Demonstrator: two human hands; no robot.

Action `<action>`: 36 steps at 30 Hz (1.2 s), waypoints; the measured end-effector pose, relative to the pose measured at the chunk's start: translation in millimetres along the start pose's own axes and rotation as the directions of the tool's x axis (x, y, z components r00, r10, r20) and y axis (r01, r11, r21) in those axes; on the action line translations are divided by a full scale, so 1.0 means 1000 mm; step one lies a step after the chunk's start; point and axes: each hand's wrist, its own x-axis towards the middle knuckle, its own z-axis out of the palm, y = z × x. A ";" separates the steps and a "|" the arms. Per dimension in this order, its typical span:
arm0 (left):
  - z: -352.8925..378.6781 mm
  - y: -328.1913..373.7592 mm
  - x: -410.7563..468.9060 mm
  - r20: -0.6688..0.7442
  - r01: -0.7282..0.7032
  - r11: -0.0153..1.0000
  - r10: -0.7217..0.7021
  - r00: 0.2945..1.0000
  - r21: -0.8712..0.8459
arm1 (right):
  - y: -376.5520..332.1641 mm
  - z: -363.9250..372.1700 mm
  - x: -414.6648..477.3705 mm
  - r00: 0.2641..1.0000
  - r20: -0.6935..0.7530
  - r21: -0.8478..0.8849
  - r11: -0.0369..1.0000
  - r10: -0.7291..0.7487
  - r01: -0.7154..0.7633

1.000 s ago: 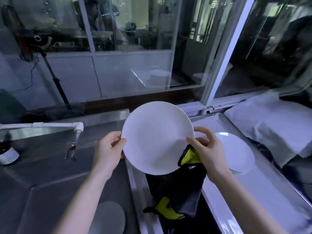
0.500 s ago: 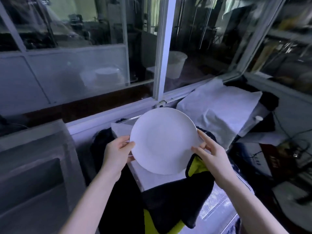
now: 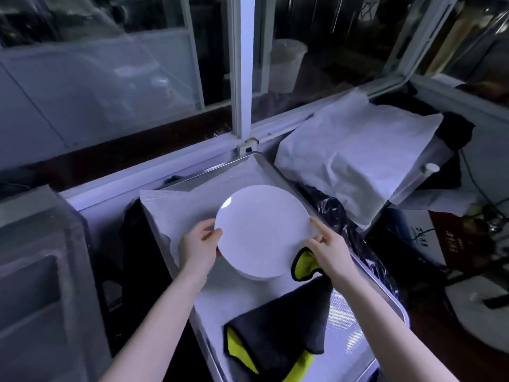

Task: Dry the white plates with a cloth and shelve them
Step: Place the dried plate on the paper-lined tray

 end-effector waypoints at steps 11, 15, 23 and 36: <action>0.019 -0.017 0.021 0.009 0.012 0.985 -0.014 1.000 0.172 | 0.026 0.012 0.035 0.998 0.053 -0.131 0.991 0.034 -0.027; 0.025 -0.020 0.021 -0.010 0.012 0.977 -0.010 1.000 0.212 | 0.028 0.010 0.035 0.998 0.060 -0.170 0.985 0.033 -0.022; 0.032 -0.017 0.017 -0.031 -0.047 0.934 0.062 0.998 0.354 | 0.030 0.008 0.036 0.997 0.066 -0.188 0.982 0.046 -0.033; -0.009 -0.010 -0.033 0.021 -0.190 0.977 0.189 0.982 0.098 | -0.040 0.050 -0.026 0.992 0.063 0.009 0.994 -0.109 0.108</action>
